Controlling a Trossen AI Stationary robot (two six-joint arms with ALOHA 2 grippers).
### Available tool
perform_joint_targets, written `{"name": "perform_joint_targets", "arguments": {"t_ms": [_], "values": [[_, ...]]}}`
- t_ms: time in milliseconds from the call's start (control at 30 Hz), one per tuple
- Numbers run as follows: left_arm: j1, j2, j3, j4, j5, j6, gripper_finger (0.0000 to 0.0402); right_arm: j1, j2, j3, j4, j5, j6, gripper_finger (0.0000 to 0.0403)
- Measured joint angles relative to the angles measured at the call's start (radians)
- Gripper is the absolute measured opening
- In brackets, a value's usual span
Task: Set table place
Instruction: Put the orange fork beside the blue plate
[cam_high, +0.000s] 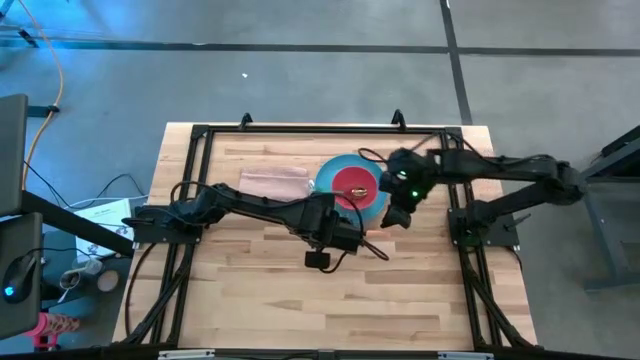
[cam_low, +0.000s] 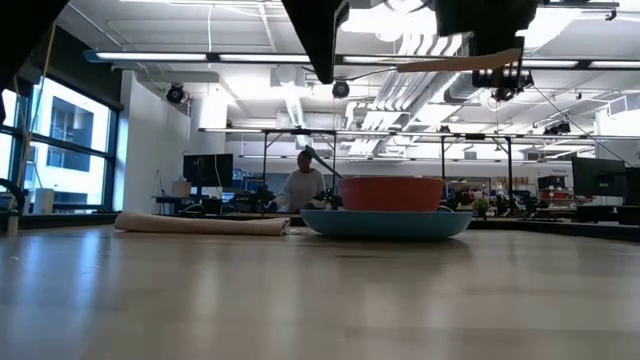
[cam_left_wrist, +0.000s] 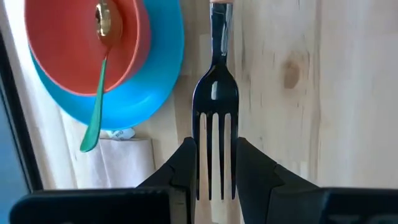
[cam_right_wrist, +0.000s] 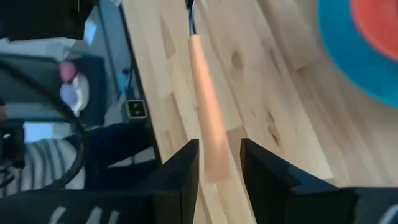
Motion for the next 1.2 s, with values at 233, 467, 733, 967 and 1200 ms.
{"name": "perform_joint_targets", "arguments": {"t_ms": [233,467,733,967,1200], "values": [[-0.015,0.0,0.0,0.0,-0.001,-0.014,0.0061,-0.084,0.168,0.048,0.115,-0.238,-0.125,0.0108],[-0.021,0.0,0.0,0.0,-0.017,-0.03,0.0061,-0.094,0.343,0.114,0.133,-0.387,-0.214,0.0108],[-0.029,0.0,0.0,0.0,-0.027,-0.031,0.0061,-0.094,0.416,0.143,0.122,-0.456,-0.266,0.0108],[-0.035,0.0,0.0,0.001,-0.032,-0.03,0.0061,-0.08,0.438,0.143,0.099,-0.506,-0.294,0.0108],[-0.044,0.0,0.0,0.0,-0.055,-0.023,0.0061,-0.063,0.442,0.143,0.015,-0.524,-0.312,0.0108]]}}
